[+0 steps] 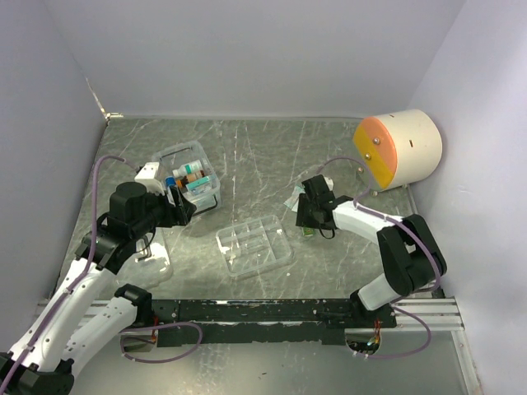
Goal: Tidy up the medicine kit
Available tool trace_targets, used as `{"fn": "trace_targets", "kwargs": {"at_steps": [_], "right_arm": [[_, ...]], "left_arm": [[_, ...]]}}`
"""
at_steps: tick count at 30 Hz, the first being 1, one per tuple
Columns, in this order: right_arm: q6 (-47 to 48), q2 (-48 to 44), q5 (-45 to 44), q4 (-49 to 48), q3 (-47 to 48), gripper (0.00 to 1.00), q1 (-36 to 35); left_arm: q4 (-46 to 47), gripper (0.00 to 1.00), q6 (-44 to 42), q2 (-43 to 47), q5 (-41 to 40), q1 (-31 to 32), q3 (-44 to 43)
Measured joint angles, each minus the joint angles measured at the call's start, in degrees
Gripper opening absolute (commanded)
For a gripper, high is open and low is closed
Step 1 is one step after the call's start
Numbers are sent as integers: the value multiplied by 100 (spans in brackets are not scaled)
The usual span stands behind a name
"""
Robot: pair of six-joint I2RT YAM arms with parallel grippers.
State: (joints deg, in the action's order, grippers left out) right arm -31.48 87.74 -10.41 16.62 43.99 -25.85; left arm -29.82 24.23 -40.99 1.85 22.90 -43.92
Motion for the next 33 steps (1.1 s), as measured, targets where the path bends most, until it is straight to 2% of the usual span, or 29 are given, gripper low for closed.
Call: {"fn": "trace_targets", "kwargs": {"at_steps": [7,17,25,33], "right_arm": [[31,-107,96,315,-52,41,0],[90,-46,-57,682,168,40,-146],[310,-90,-109,1130,881,41,-1224],[804,-404,409,874,1008,41,-2164]], "left_arm": [[2,79,0,-70,17,0,0],[2,78,0,-142,57,0,0],[2,78,0,-133,55,0,0],[-4,77,24,120,-177,4,0]]}}
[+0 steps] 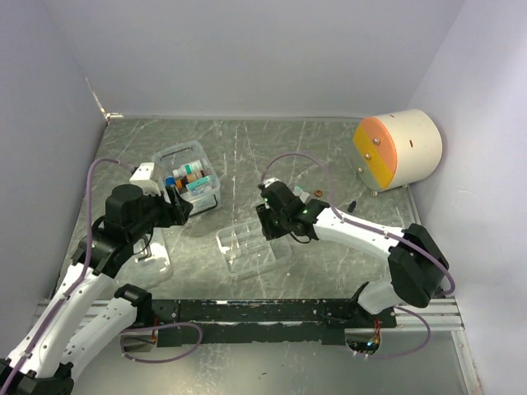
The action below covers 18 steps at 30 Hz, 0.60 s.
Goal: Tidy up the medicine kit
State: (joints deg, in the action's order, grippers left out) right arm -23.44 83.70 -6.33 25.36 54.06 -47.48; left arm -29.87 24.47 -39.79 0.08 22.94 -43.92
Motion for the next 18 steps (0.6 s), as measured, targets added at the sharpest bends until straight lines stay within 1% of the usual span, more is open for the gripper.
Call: {"fn": "trace_targets", "kwargs": {"at_steps": [5,11,18], "right_arm": [[295,2,221,-186,17,41,-356],[516,142,271,-332,48,41,-610],[382,168,249,-474,35,40,-664]], "left_arm": [[-15,77,42,289,-258,2,0],[-44,77,83,389,-404,2,0],[-48,77,90,339,-420,2,0]]}}
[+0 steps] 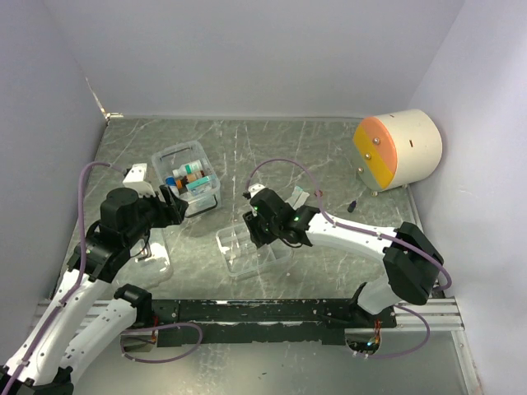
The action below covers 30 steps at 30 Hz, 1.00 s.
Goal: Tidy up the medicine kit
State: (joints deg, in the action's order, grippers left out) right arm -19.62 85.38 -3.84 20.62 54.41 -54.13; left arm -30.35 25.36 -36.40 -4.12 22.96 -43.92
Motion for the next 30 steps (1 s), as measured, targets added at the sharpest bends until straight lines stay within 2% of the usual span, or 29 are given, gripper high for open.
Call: {"fn": "trace_targets", "kwargs": {"at_steps": [7,17,23,30], "right_arm": [[-522,4,203,-195,-72,41,-192],[-2369,350,343,-479,-245,41,-535],[-3467,439,258,-621,-389,47,-562],[-4116,391,-208,-439,-538,52,-570]], "left_arm": [[-2,77,2,-13,0,0,0],[-4,77,2,20,-13,0,0],[-4,77,2,22,-15,0,0],[-7,77,2,31,-15,0,0]]}}
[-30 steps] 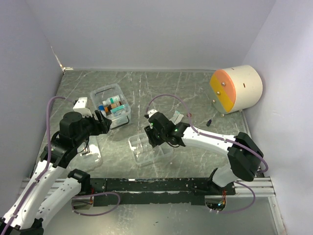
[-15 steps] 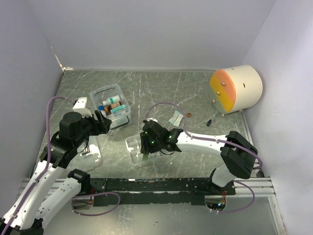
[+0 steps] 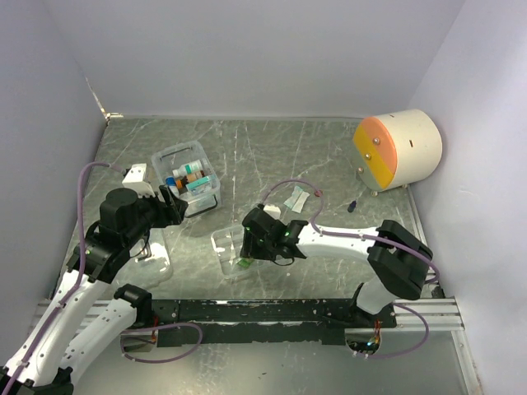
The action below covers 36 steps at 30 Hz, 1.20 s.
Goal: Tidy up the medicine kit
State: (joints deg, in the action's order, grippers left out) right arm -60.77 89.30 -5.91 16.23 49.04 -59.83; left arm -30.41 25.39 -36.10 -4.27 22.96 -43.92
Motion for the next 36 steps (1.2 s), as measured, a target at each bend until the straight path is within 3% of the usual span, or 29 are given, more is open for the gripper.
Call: {"fn": "trace_targets", "kwargs": {"at_steps": [9,16,26,31,34,36], "right_arm": [[-39,-210,-590,603,85,63,-92],[284,-280,-817,743,254,53,-105],[1001,-380,-1298,1115,769,53,20],[1228,-800,-1469,1198,872,53,763],[1360,-1132,-1475,1102,629,52,1510],[1449,-1261,-1480,1064,468,51,1932]], "left_arm": [[-2,77,0,-7,0,0,0],[-2,77,0,-7,0,0,0],[-55,78,24,33,-2,0,0],[-243,86,101,225,0,0,-2],[-378,99,146,352,-13,0,-42],[-472,100,168,402,-22,2,-74]]}}
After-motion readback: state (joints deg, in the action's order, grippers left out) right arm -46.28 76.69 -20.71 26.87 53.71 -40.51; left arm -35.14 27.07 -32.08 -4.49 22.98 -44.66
